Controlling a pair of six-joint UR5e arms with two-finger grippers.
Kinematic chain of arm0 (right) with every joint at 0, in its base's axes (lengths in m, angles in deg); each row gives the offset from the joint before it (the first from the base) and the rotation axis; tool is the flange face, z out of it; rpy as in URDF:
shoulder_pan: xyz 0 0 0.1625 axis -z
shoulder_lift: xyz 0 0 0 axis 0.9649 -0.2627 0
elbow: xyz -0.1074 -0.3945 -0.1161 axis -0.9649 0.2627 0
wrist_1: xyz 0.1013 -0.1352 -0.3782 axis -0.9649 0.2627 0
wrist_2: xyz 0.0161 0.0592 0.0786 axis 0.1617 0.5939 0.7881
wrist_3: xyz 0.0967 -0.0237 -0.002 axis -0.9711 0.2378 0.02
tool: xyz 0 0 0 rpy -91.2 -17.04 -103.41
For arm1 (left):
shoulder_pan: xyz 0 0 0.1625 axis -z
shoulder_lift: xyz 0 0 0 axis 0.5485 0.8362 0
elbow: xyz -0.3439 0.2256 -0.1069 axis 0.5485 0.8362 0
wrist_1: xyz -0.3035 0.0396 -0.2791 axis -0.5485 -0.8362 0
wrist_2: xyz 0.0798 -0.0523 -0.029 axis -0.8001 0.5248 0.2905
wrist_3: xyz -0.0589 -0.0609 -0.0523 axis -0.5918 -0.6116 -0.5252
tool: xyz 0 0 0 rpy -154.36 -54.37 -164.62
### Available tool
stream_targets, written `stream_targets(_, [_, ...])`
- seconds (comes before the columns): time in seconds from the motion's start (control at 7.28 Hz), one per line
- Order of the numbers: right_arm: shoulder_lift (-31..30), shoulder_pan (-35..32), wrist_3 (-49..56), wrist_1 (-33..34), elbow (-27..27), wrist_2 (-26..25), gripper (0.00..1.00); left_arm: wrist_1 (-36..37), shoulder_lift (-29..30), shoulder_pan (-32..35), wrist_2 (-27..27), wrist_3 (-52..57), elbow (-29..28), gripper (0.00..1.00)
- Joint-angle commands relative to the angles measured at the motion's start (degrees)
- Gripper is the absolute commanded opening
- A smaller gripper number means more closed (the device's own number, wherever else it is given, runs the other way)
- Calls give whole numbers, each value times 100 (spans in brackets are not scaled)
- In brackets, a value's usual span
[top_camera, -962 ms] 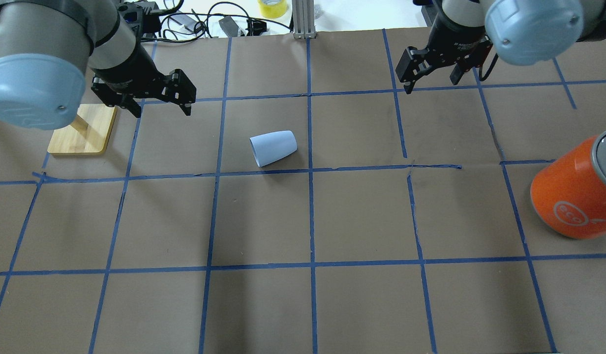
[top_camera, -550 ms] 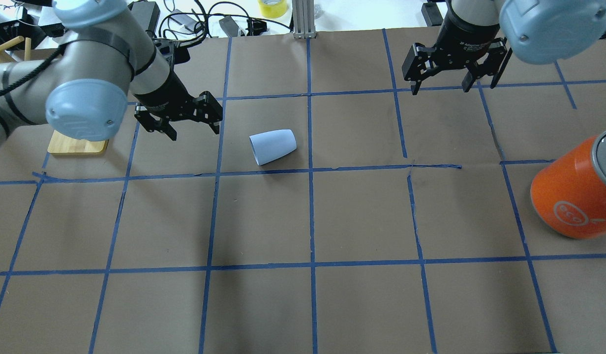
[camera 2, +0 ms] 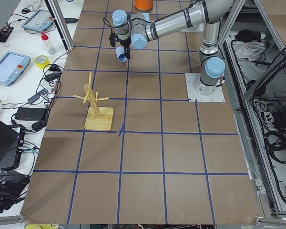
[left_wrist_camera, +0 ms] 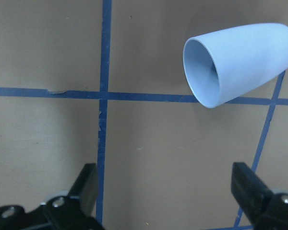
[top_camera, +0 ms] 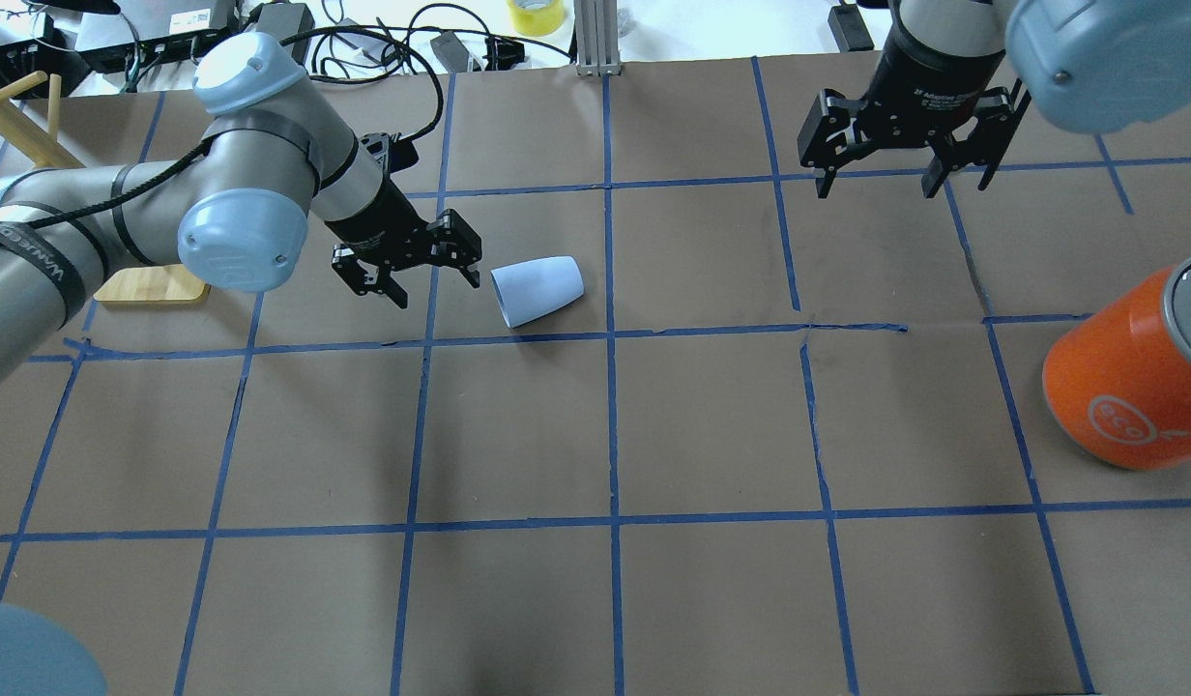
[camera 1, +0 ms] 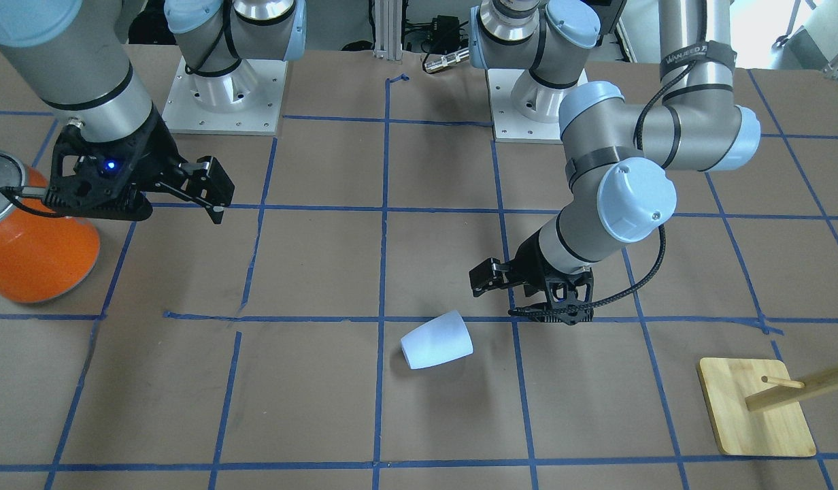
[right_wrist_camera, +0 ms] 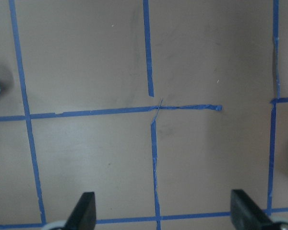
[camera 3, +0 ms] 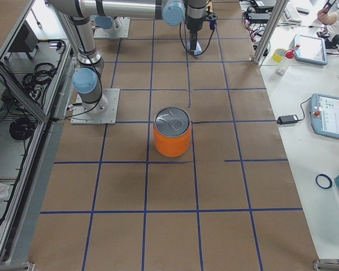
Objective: Flip cup
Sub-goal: 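Reach the left gripper to the cup lying on its side and grasp it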
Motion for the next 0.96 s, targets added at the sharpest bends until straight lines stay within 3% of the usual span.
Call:
stream_targets(0.0, [-106,7,-10,-177,-3,-39,100,539,462,-2,821,-404,58,100])
stream_targets(0.27, [-115,16,-10,-28,32,22,100,715,770,-2,1402,-433,40,100])
stream_targets(0.55, [-115,25,-10,-27,14,-56,100,1021,1008,-19,2463,-852,23,100])
stream_targets(0.69, [-115,42,-10,-18,6,-74,100,1145,1122,-89,2608,-881,49,100])
stream_targets(0.82, [-115,34,-10,-18,5,-66,100,1164,1184,-90,2835,-986,23,79])
